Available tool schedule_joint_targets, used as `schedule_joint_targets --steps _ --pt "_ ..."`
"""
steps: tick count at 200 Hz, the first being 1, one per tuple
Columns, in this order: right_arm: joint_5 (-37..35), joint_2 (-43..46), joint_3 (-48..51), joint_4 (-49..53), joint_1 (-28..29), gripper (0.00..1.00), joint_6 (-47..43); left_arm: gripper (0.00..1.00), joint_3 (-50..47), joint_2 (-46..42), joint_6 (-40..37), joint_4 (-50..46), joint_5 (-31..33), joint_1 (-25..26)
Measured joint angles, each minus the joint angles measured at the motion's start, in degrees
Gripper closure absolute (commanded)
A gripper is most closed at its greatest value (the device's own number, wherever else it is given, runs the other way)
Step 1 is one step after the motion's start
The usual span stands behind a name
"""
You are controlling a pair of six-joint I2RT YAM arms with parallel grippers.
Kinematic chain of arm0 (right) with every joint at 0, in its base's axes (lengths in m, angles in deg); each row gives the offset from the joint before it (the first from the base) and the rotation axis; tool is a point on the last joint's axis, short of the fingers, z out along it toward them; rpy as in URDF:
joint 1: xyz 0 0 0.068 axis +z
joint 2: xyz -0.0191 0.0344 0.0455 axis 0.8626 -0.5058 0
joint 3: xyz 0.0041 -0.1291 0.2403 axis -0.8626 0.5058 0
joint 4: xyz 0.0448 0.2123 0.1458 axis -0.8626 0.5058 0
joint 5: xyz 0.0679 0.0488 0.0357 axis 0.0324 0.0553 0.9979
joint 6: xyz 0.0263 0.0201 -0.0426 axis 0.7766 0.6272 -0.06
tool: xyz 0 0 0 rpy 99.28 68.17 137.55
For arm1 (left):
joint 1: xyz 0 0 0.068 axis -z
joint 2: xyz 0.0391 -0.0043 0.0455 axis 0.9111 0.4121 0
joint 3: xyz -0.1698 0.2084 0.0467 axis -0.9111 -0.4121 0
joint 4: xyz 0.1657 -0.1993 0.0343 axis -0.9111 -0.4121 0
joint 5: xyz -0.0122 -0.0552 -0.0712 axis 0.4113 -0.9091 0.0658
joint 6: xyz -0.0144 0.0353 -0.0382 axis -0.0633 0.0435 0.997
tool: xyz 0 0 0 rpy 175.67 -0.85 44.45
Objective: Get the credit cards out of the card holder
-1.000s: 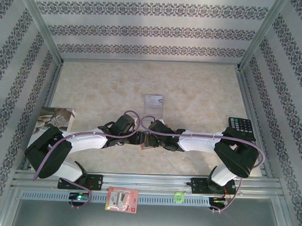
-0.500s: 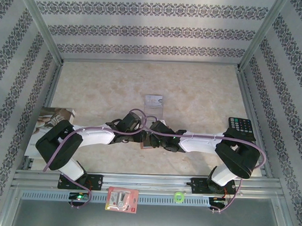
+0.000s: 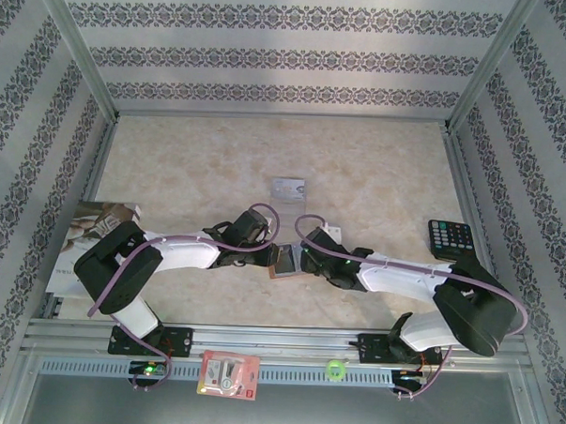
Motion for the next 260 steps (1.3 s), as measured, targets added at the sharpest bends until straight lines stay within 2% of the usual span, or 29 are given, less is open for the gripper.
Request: schedule_joint_targets --steps 38,64,83,119,146,183,212,260 --pt "-1.29 5.81 2.03 5.42 -3.98 0.48 -1.20 0.58 -0.39 -0.68 -0.92 0.00 0.02 0.11" --pt "2.43 13.62 1.27 6.25 -4.31 0.57 -6.56 0.55 -0.83 -2.01 -1.18 -1.18 0.48 0.31" --pt "7.58 15.39 -2.03 5.62 -4.09 0.63 -10.10 0.55 -0.83 -2.19 -1.42 -1.84 0.61 0.39" --pt "16.72 8.09 -8.28 0.52 -1.84 0.71 -13.73 0.55 -0.81 -2.19 -1.81 -1.97 0.63 0.39" --pt "19.91 -0.61 -10.32 -1.20 -1.53 0.78 -14.23 0.56 -0.81 -2.23 -2.12 -2.03 0.66 0.39" --pt "18.10 -3.65 -6.88 -0.46 -3.23 0.87 -12.70 0.60 -0.81 -2.23 -2.67 -2.21 1.16 0.39" --pt "15.80 -4.72 -4.35 1.18 -4.00 0.90 -11.10 0.62 -0.68 -2.08 -2.99 -2.38 1.55 0.39" --pt "14.01 -4.48 -3.28 0.33 0.81 0.90 -6.54 0.68 0.90 -0.90 -4.39 -2.64 1.99 0.39"
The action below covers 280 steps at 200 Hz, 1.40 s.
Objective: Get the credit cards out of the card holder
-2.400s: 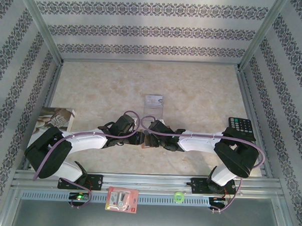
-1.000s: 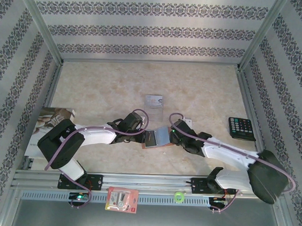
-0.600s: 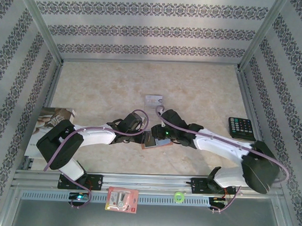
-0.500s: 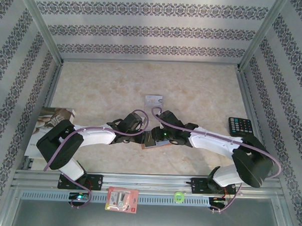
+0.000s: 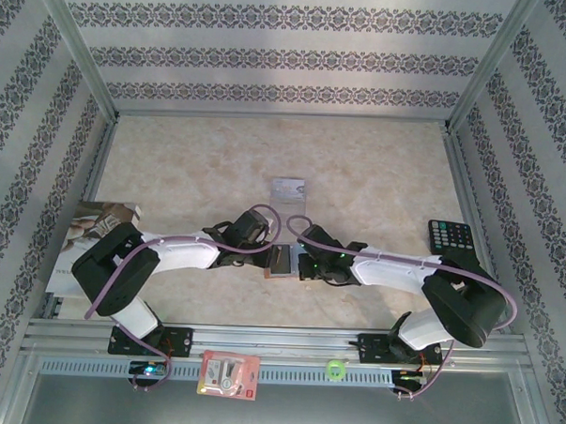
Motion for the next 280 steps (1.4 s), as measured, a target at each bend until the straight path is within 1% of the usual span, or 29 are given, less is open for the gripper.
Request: schedule_joint_targets --steps 18,35,66,84,103,113,143,164,250,265,280 --pt "-0.68 0.50 0.00 1.03 1.84 0.87 0.76 0.69 0.39 0.09 -0.48 0.00 -0.07 0.00" --pt "-1.27 2.62 0.00 3.37 2.29 0.83 0.96 0.70 0.46 0.09 -0.68 -0.02 -0.28 0.00" --pt "-1.75 8.98 -0.20 4.52 1.95 0.72 -0.17 0.75 0.33 0.09 -0.83 0.09 -0.55 0.00" --pt "0.50 10.49 -0.74 2.49 0.13 0.70 -0.09 0.76 -0.22 0.07 -0.61 0.70 -0.98 0.00" --pt "3.61 9.22 -1.53 -0.31 -2.16 0.71 0.48 0.77 -0.55 0.04 -0.02 1.49 -1.40 0.00" --pt "4.98 7.93 -1.60 -1.97 -2.99 0.74 1.16 0.79 -0.94 -0.07 0.33 2.03 -1.60 0.00" --pt "8.74 2.58 -1.27 -5.86 -3.76 0.77 3.98 0.83 -2.23 -0.81 1.90 3.43 -1.81 0.00" --pt "10.60 1.14 0.26 -8.52 -4.50 0.78 5.97 0.84 -3.19 -1.25 2.84 4.70 -1.81 0.00" --pt "13.57 -2.54 1.97 -14.58 -6.01 0.80 9.53 0.84 -4.83 -2.05 5.03 6.73 -2.01 0.00" --pt "13.68 -3.28 1.99 -14.97 -6.03 0.80 9.60 0.84 -4.94 -2.16 5.05 6.71 -2.03 0.00" --pt "14.05 -3.91 2.01 -15.45 -6.36 0.77 9.94 0.84 -4.94 -2.21 5.05 6.71 -2.03 0.00"
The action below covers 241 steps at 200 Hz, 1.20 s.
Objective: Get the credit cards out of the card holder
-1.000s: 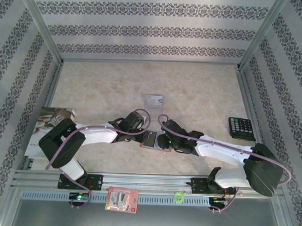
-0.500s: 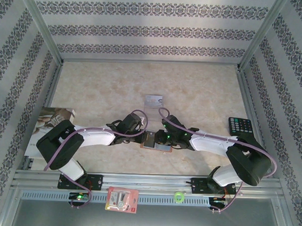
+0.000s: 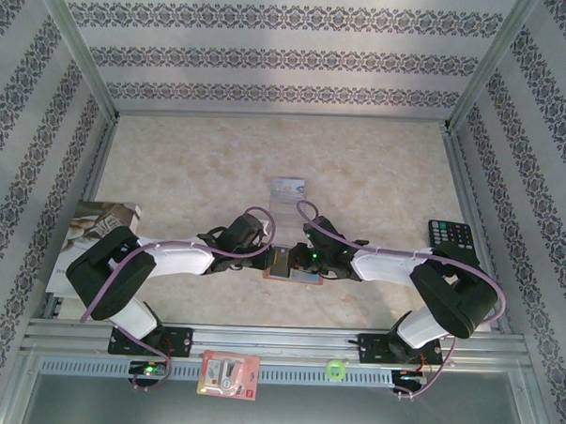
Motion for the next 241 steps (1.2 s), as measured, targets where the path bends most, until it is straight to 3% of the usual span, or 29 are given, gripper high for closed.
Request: schedule_joint_targets --steps 38,80,102,155,204,241 --pt "0.57 -0.74 -0.02 -0.66 0.00 0.72 0.68 0.84 -0.11 -0.04 0.00 0.00 0.02 0.00" --pt "0.07 -1.60 -2.10 2.38 0.07 0.77 0.42 0.78 -0.13 -0.11 0.09 -0.02 0.04 0.00" --pt "-2.27 -1.95 -3.82 5.49 1.05 0.77 -0.76 0.73 -0.72 -0.59 0.37 -0.13 0.04 0.00" --pt "-10.45 -1.70 -5.81 10.73 3.69 0.76 -3.10 0.72 -1.62 -1.73 0.46 -0.44 0.28 0.00" --pt "-15.41 1.55 -5.22 15.47 3.80 0.62 -4.11 0.71 -1.99 -2.01 0.44 -1.40 0.46 0.00" --pt "-17.09 8.04 -4.61 17.73 3.80 0.59 -6.05 0.67 -2.03 -6.73 0.37 -4.20 1.68 0.00"
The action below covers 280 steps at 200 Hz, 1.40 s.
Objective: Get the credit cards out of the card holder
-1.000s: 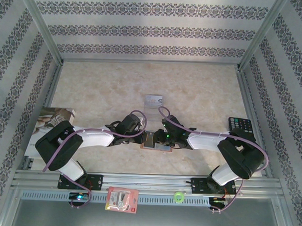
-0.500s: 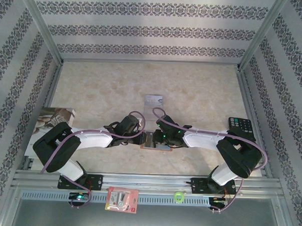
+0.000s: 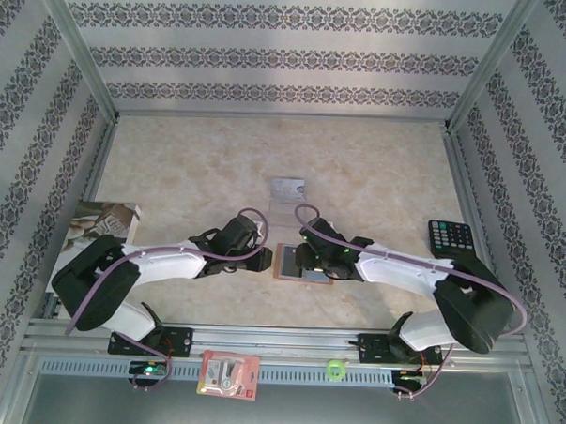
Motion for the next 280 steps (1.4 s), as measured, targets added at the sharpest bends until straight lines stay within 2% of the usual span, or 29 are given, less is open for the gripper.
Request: schedule_joint_targets --steps 35,65,88,127,164,280 --pt "2.01 5.68 0.96 -1.40 -1.92 0.68 -1.25 0.68 1.49 -4.72 -0.83 -1.73 0.24 0.07" --pt "7.43 5.33 4.37 -4.04 -7.02 0.70 -1.55 0.69 7.02 0.94 -2.08 -1.92 -0.17 2.21" --pt "11.08 4.66 6.62 -6.10 -8.70 0.71 -1.51 0.69 10.91 6.27 -3.13 -1.90 -0.81 4.33" --pt "15.82 2.89 8.50 -9.70 -9.05 0.73 -1.01 0.76 14.10 11.52 -4.59 -2.32 -0.39 4.61" --pt "18.51 0.90 9.29 -13.11 -9.05 0.74 -0.22 0.77 14.21 12.24 -4.81 -3.30 1.86 4.61" --pt "20.11 -0.96 10.10 -16.87 -9.81 0.76 1.05 0.84 13.92 14.69 -4.74 -3.61 3.50 4.57"
